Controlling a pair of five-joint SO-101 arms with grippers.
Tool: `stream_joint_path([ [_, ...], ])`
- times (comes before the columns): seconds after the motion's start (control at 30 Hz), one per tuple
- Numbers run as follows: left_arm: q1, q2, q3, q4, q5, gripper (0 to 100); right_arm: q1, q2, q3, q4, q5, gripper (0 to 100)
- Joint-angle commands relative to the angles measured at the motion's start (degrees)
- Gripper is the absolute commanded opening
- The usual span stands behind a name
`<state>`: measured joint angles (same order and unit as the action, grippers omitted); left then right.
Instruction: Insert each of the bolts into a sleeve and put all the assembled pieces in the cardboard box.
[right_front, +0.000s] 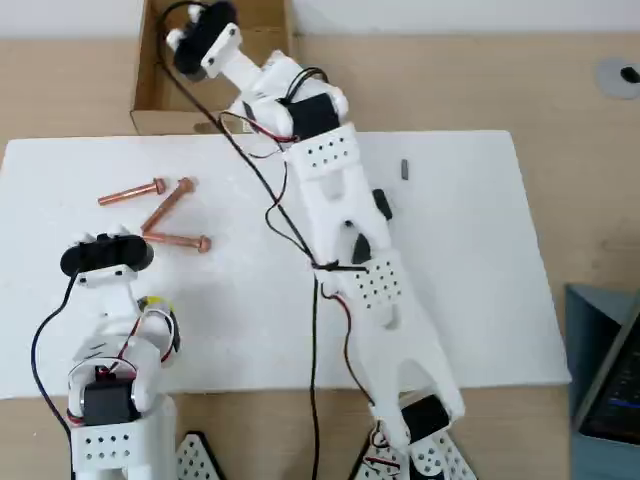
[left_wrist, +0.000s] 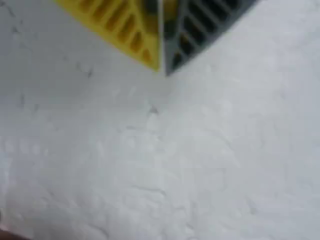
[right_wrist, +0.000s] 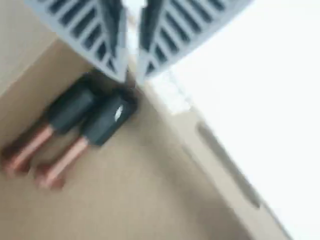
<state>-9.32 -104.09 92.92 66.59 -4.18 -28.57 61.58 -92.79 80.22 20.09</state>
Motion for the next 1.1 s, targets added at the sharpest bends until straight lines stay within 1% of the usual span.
stream_joint_path([
  [0.0, -0.4, -0.4, -0.4, -0.1, 0.1, 0, 1.3, -9.0, -2.8, 7.2, -3.1, 0.9],
  [0.27, -0.4, -0.4, -0.4, -0.1, 0.1, 0, 1.3, -17.4, -2.8, 21.7, -9.6, 0.9],
  [0.5, -0.5, -0.4, -0.4, -0.1, 0.1, 0, 1.3, -24.5, -0.5, 22.2, -10.3, 0.9],
  [0.7, -0.5, -0.4, -0.4, -0.1, 0.1, 0, 1.4, -37.3, 14.5, 22.3, -10.9, 0.9],
  [0.83, -0.5, -0.4, -0.4, -0.1, 0.1, 0, 1.6, -47.9, 29.4, 22.2, -14.9, 0.9],
  [1.07, -0.5, -0.4, -0.4, -0.1, 0.1, 0, 5.7, -63.1, 52.8, 22.2, -23.5, 0.9],
])
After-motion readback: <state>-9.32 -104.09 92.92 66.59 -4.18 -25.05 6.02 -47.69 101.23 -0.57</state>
